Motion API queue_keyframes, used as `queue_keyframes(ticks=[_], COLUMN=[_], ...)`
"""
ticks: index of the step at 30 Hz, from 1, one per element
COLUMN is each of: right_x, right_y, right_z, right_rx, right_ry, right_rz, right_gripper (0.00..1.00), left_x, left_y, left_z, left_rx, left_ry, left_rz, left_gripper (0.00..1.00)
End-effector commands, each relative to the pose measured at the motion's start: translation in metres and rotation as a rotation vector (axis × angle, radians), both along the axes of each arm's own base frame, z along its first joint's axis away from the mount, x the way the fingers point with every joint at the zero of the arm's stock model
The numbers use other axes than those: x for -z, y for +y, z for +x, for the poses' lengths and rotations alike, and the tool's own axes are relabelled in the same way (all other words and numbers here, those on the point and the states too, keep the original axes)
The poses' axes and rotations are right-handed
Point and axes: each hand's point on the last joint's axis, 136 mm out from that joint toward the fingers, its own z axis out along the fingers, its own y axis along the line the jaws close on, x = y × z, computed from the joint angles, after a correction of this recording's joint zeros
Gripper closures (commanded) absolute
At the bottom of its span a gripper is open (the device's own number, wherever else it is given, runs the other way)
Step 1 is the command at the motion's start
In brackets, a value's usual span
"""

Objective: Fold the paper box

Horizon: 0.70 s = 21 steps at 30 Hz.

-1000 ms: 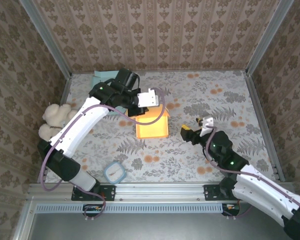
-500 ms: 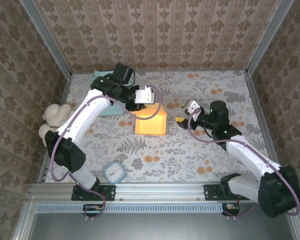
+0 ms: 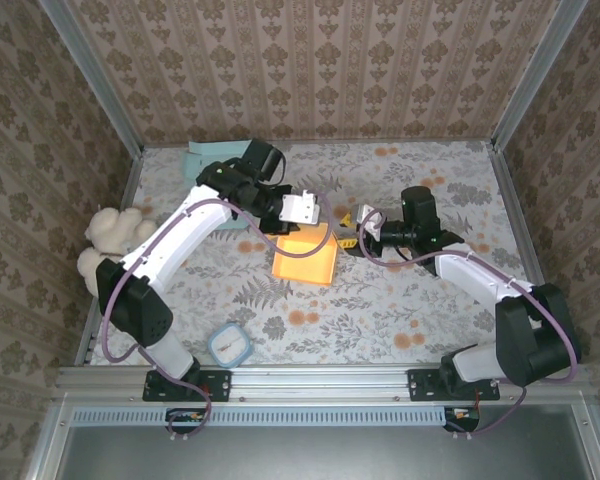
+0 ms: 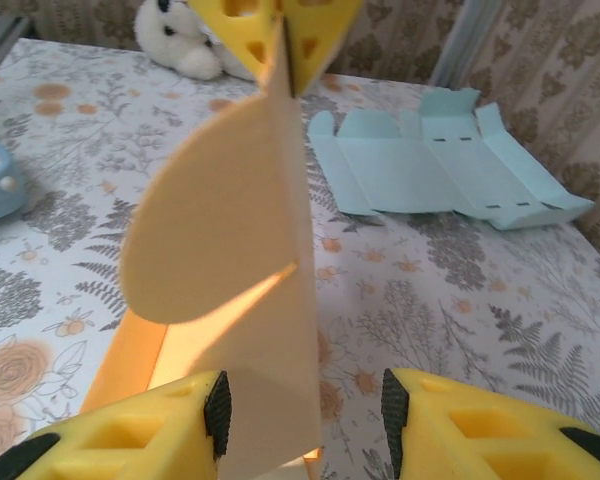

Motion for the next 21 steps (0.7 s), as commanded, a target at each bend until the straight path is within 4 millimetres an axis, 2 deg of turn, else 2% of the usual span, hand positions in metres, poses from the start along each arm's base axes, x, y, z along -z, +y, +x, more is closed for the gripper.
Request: queue_keyframes(ticks=[1, 4, 12, 18, 21], right_x=[0.004, 0.01, 0.013, 0.016, 0.017], right_y=[0.006, 0.009, 0.01, 0.011, 0.01], right_z=[-0.009, -0.016, -0.019, -0.021, -0.021], right_rx=[-0.104, -0.158, -0.159, -0.17, -0.169], right_ry=[0.002, -0.003, 0.01, 0.003, 0.004], right_rz=[0.003, -0.002, -0.013, -0.024, -0.035], right_gripper=[0.53, 0.53, 0.55, 0.62, 0.68], left_x=[0.002, 0.005, 0.012, 0.016, 0.017], left_y=[-0.004, -0.008, -0.023, -0.029, -0.028], left_z=[-0.003, -0.005, -0.018, -0.022, -0.02], left_rx=[0.039, 0.054, 0.107, 0.122, 0.116], left_ry=[-0.037, -0.07, -0.104, -0.112, -0.121], left_rz=[0.018, 0.04, 0.067, 0.08, 0.088], left_gripper=[1.0, 1.0, 1.0, 1.0, 1.0])
